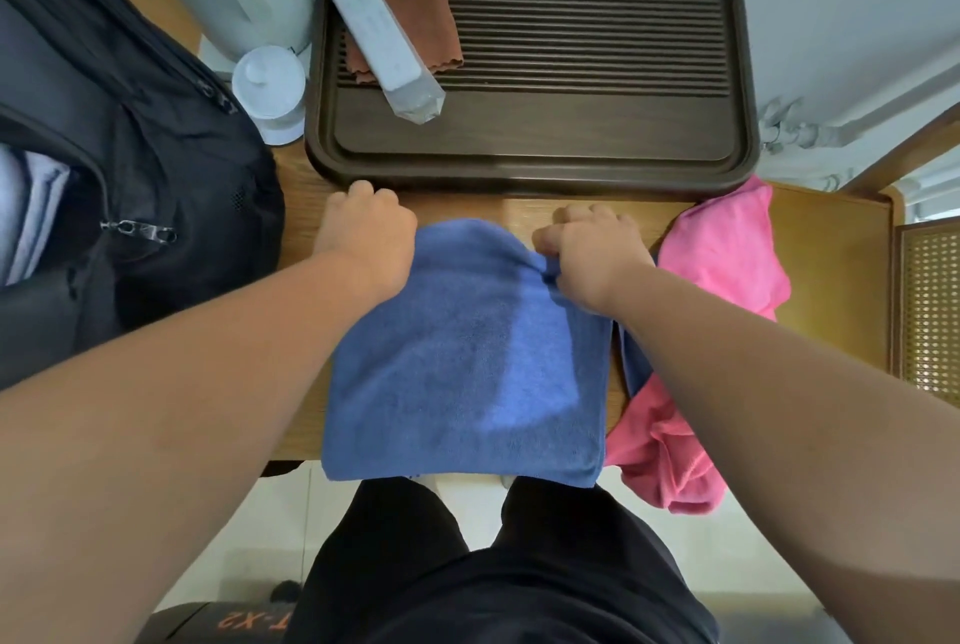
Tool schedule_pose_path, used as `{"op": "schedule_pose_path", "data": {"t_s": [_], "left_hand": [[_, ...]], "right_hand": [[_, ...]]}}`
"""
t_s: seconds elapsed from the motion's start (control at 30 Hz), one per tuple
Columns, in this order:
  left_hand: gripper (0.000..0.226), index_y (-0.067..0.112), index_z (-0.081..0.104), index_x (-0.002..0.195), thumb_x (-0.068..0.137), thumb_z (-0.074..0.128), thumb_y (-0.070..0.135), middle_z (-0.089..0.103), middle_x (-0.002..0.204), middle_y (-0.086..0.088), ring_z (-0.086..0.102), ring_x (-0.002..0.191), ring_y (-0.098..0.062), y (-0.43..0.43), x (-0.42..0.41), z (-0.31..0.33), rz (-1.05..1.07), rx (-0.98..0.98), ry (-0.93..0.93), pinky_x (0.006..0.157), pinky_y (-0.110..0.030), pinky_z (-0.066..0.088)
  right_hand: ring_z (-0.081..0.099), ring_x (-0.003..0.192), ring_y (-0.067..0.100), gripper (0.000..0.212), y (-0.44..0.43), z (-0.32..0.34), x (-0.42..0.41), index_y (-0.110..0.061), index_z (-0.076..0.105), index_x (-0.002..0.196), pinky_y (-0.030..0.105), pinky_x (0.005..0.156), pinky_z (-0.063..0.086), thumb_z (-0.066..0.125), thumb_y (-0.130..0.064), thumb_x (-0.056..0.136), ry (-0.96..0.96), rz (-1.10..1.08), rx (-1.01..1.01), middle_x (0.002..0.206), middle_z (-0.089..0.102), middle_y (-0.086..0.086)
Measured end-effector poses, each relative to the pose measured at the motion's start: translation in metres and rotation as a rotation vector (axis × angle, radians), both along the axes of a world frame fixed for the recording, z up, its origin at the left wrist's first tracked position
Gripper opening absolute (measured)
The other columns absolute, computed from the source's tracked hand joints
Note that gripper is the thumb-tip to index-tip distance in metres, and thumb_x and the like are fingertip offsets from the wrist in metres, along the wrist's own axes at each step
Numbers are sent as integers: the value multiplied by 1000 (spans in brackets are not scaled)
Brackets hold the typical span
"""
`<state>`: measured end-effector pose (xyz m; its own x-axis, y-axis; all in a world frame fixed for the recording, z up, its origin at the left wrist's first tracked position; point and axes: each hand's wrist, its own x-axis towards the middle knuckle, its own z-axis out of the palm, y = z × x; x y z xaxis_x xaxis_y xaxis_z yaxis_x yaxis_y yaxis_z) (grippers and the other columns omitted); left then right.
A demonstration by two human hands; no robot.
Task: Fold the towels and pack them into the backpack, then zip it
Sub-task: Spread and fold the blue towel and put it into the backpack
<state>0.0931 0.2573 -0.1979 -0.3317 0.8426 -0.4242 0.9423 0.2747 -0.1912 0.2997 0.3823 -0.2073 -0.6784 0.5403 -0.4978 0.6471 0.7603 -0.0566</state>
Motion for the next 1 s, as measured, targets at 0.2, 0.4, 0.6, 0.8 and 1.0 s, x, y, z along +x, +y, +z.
{"op": "schedule_pose_path", "data": {"t_s": [0.2,0.4,0.6,0.8,1.0], "left_hand": [[24,25,40,72,86,54,11,54,81,2,37,85,-20,-11,-10,15,-26,93,-33,80,-37,34],[30,19,35,75,83,58,1,41,67,0,41,72,-25,-13,-28,35,15,358,-44,59,-38,29],[33,22,33,68,82,57,4,44,71,0,45,72,-24,-39,-25,34,26,352,-168,58,-38,33],[15,22,53,79,85,56,8,56,82,1,54,79,-24,-102,-4,7,70,231,-330,63,-38,45],[15,20,56,83,84,57,5,57,84,0,55,84,-26,-147,9,-19,138,255,-292,65,-39,46]], "right_hand": [[57,92,27,19,-4,12,-1,-28,46,88,37,78,40,61,-20,80,80,-13,-30,87,58,-4],[56,96,36,17,19,35,-14,-17,57,101,37,70,33,54,-7,87,301,-69,210,102,57,10],[56,93,36,18,-2,45,-4,-21,51,87,36,68,37,57,-5,82,322,-24,128,97,58,9],[59,100,33,20,-64,26,32,-17,60,105,35,71,40,55,-11,87,189,-4,1,108,58,7],[56,89,32,17,-109,14,61,-11,64,88,39,65,47,61,0,76,294,-189,-90,94,57,7]]}}
